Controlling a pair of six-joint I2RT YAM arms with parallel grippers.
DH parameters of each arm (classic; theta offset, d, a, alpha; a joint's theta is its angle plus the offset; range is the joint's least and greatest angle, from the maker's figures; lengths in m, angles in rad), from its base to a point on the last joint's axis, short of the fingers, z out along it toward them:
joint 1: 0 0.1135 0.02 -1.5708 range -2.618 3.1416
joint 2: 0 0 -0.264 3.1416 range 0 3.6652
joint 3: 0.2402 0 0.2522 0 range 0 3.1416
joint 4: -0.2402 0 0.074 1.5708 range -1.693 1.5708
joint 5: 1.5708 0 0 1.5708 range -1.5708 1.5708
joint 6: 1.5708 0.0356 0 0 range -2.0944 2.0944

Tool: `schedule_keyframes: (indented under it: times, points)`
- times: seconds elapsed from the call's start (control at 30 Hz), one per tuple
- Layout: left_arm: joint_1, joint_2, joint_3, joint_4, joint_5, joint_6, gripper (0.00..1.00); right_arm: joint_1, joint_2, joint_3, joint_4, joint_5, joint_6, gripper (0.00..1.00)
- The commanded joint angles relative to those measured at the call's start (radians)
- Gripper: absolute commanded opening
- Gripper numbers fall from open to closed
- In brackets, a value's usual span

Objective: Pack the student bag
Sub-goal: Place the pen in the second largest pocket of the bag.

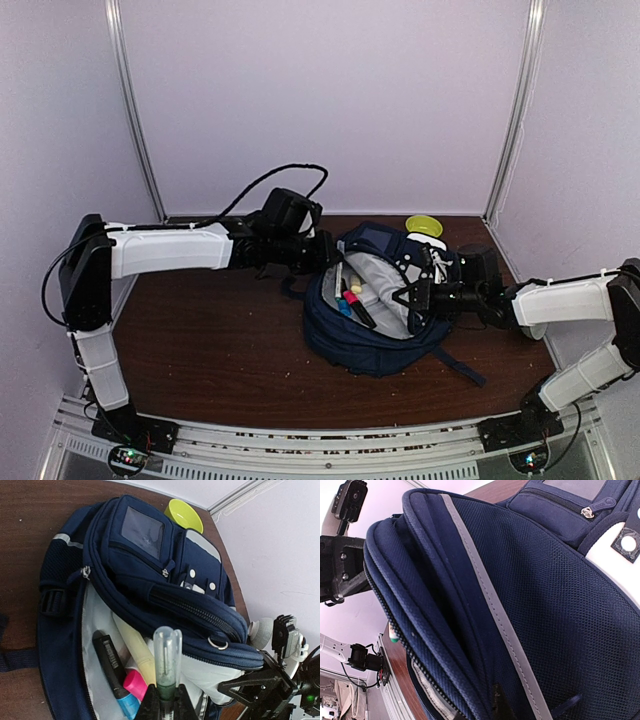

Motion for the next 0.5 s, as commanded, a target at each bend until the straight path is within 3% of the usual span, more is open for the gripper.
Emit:
schedule_keyframes:
  times: [0.0, 0.07, 0.17, 0.23, 0.47]
  points:
    - [-0.010, 0.023, 0.050, -0.006, 0.002, -0.027, 0.00, -0.017, -0.014, -0.021, -0.019, 0.036, 0.020, 0.00]
    - [-0.013, 0.034, 0.058, -0.007, 0.009, -0.026, 0.09, -0.017, -0.014, -0.020, -0.018, 0.037, 0.021, 0.00]
    - [-0.022, 0.036, 0.064, -0.013, 0.004, -0.004, 0.58, -0.017, -0.015, -0.022, -0.018, 0.037, 0.021, 0.00]
    - [-0.029, 0.030, 0.064, -0.024, -0.014, 0.008, 0.73, -0.017, -0.015, -0.022, -0.019, 0.037, 0.021, 0.00]
    - [-0.031, 0.001, 0.066, -0.093, -0.076, 0.064, 0.76, -0.017, -0.016, -0.023, -0.018, 0.036, 0.020, 0.00]
